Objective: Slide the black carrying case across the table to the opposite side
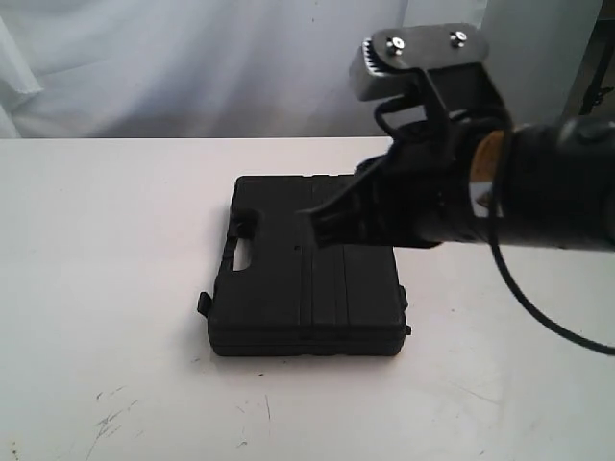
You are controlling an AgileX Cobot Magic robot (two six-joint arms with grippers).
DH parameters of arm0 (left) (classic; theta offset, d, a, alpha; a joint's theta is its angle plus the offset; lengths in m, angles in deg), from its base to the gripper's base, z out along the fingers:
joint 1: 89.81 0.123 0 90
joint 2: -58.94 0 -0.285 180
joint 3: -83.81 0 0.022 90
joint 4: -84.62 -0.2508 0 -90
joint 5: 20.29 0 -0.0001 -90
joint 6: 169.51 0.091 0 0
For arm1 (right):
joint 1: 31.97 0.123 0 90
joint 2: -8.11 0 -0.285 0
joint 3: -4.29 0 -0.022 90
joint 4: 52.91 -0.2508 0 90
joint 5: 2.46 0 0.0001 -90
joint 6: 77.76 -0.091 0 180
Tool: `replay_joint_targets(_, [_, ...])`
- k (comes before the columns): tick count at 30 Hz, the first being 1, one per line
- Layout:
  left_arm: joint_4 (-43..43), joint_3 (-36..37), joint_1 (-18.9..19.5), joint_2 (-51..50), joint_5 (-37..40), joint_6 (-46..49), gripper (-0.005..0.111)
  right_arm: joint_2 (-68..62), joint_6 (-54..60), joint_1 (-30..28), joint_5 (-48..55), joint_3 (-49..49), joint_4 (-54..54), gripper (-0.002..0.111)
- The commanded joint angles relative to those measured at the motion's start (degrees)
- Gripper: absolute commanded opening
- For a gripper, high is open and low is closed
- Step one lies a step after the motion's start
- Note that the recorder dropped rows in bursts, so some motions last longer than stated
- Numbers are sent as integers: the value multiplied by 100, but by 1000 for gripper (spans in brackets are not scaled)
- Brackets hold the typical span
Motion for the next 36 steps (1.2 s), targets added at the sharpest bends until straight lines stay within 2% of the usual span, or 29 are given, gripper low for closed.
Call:
replay_joint_targets(1, [19, 25, 11, 22, 10, -11, 0, 527, -11, -30, 20, -536, -274, 0])
replay_joint_targets(7, [19, 25, 11, 22, 10, -11, 0, 708, -11, -30, 29, -689, -407, 0])
replay_joint_targets(13, [19, 25, 11, 22, 10, -11, 0, 844, 113, -30, 43, -718, 437, 0])
replay_joint_targets(18, [19, 25, 11, 22, 10, -11, 0, 1556, 98, -367, -47, -1033, 677, 0])
replay_joint_targets(21, [19, 25, 11, 22, 10, -11, 0, 2189, 98, -824, -60, -1438, 677, 0])
replay_joint_targets(31, [19, 25, 11, 22, 10, -11, 0, 4740, 72, -2916, -286, -3222, 685, 0])
replay_joint_targets(36, [19, 25, 11, 22, 10, -11, 0, 6078, 72, -3553, -269, -3936, 685, 0])
